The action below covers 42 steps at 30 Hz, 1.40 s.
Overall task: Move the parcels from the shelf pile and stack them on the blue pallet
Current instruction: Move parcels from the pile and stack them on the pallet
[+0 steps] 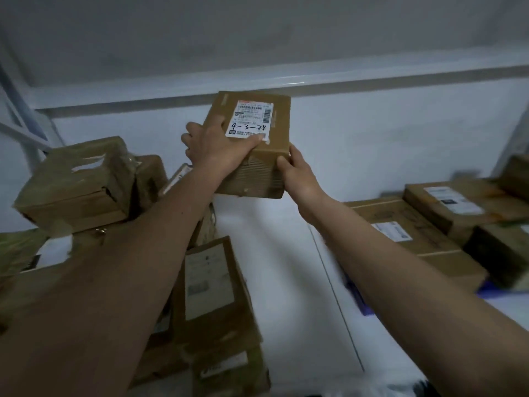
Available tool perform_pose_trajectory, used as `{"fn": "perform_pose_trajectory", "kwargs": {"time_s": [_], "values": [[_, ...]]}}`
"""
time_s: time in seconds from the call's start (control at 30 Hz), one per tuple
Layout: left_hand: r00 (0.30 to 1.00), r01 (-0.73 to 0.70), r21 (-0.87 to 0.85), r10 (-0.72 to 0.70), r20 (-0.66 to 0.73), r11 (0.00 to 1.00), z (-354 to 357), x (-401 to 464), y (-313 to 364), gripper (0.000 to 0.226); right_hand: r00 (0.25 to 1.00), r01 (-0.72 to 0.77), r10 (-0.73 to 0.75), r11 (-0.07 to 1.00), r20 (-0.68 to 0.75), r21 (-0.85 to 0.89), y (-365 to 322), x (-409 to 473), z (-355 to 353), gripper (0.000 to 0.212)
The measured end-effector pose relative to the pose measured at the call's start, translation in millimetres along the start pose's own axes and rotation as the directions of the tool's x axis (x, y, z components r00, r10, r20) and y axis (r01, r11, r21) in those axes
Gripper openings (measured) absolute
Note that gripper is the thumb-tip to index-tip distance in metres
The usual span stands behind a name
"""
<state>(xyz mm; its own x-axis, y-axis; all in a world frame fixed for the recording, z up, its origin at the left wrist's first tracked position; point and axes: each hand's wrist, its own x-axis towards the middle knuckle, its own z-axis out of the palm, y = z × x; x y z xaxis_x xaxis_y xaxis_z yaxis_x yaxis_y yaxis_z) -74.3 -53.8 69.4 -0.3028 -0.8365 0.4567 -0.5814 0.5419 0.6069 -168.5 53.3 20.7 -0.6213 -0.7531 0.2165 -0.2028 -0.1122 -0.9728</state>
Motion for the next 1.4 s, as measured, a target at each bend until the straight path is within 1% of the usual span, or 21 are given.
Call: {"fn": "perform_pose_trajectory", "kwargs": {"time_s": [0.1, 0.17, 0.27, 0.37, 0.5, 0.63, 0.73, 0.87, 0.97, 1.03, 1.1, 1.13, 1.17, 1.2, 1.23, 1.27, 1.3, 1.33, 1.4], "values": [[0.994, -0.028, -0.036, 0.031, 0.101, 0.999, 27.4, -28.3, 15.8, 0.088, 0.997, -0.033, 0.028, 0.998, -0.079, -0.060, 17.1, -26.4, -34.3, 0.047], [0.985, -0.021, -0.094, 0.036, 0.170, 0.995, 46.5, -48.0, 24.0, 0.088, 0.991, -0.072, 0.062, 0.994, -0.120, -0.080, 27.2, -40.7, -57.8, 0.047], [0.966, 0.022, -0.176, 0.024, 0.257, 0.984, 72.6, -73.4, 36.2, 0.087, 0.982, -0.134, 0.114, 0.982, -0.151, -0.132, 37.1, -56.4, -91.9, 0.047], [0.954, 0.065, -0.191, -0.005, 0.300, 0.979, 95.3, -94.1, 49.9, 0.087, 0.975, -0.178, 0.156, 0.974, -0.159, -0.137, 45.1, -65.2, -122.2, 0.046], [0.951, 0.096, -0.188, -0.035, 0.307, 0.977, 122.4, -117.0, 68.4, 0.086, 0.970, -0.203, 0.191, 0.976, -0.151, -0.073, 55.7, -66.9, -160.3, 0.045], [0.947, 0.167, -0.188, -0.104, 0.303, 0.968, 149.2, -138.9, 88.1, 0.083, 0.962, -0.253, 0.242, 0.964, -0.128, -0.078, 68.7, -62.3, -198.4, 0.044], [0.951, 0.200, -0.192, -0.143, 0.275, 0.961, 168.7, -157.9, 104.6, 0.080, 0.955, -0.280, 0.269, 0.956, -0.124, -0.087, 78.9, -58.1, -228.4, 0.042], [0.945, 0.239, -0.165, -0.191, 0.264, 0.957, 193.2, -182.8, 119.0, 0.078, 0.934, -0.337, 0.323, 0.938, -0.152, -0.076, 95.8, -58.8, -261.2, 0.035], [0.929, 0.295, -0.147, -0.248, 0.275, 0.944, 206.1, -198.4, 126.3, 0.086, 0.916, -0.374, 0.365, 0.927, -0.165, -0.023, 112.2, -62.6, -280.9, 0.024], [0.935, 0.290, -0.164, -0.243, 0.260, 0.943, 211.5, -206.1, 129.6, 0.090, 0.910, -0.373, 0.369, 0.928, -0.188, 0.015, 122.2, -65.1, -290.9, 0.016], [0.940, 0.299, -0.216, -0.249, 0.232, 0.930, 213.6, -210.0, 129.2, 0.086, 0.903, -0.358, 0.358, 0.933, -0.238, 0.045, 129.7, -66.9, -298.7, 0.014], [0.934, 0.331, -0.259, -0.276, 0.226, 0.907, 213.9, -210.1, 127.6, 0.082, 0.903, -0.342, 0.343, 0.939, -0.258, 0.050, 132.4, -67.1, -301.4, 0.016], [0.913, 0.394, -0.304, -0.331, 0.240, 0.867, 213.9, -209.6, 125.2, 0.079, 0.902, -0.332, 0.334, 0.942, -0.272, 0.057, 135.0, -66.8, -304.2, 0.020], [0.870, 0.486, -0.350, -0.405, 0.283, 0.800, 213.2, -208.2, 122.4, 0.077, 0.896, -0.336, 0.343, 0.939, -0.281, 0.074, 136.8, -65.6, -306.0, 0.026], [0.800, 0.596, -0.395, -0.478, 0.362, 0.699, 212.3, -207.2, 119.0, 0.079, 0.884, -0.360, 0.374, 0.927, -0.281, 0.104, 138.0, -64.0, -307.3, 0.033], [0.712, 0.701, -0.431, -0.522, 0.469, 0.569, 210.5, -207.8, 116.1, 0.082, 0.869, -0.396, 0.419, 0.908, -0.263, 0.138, 138.8, -63.0, -308.2, 0.039], [0.632, 0.775, -0.448, -0.518, 0.577, 0.446, 208.7, -209.5, 112.6, 0.086, 0.855, -0.435, 0.464, 0.885, -0.231, 0.169, 139.6, -63.1, -308.4, 0.042], [0.579, 0.815, -0.445, -0.484, 0.656, 0.372, 206.9, -212.3, 109.2, 0.089, 0.842, -0.474, 0.507, 0.858, -0.185, 0.197, 140.6, -64.8, -308.3, 0.045], [0.526, 0.846, -0.417, -0.397, 0.752, 0.332, 207.4, -217.2, 102.0, 0.095, 0.822, -0.534, 0.565, 0.809, -0.074, 0.245, 143.2, -68.7, -306.8, 0.054]]}}
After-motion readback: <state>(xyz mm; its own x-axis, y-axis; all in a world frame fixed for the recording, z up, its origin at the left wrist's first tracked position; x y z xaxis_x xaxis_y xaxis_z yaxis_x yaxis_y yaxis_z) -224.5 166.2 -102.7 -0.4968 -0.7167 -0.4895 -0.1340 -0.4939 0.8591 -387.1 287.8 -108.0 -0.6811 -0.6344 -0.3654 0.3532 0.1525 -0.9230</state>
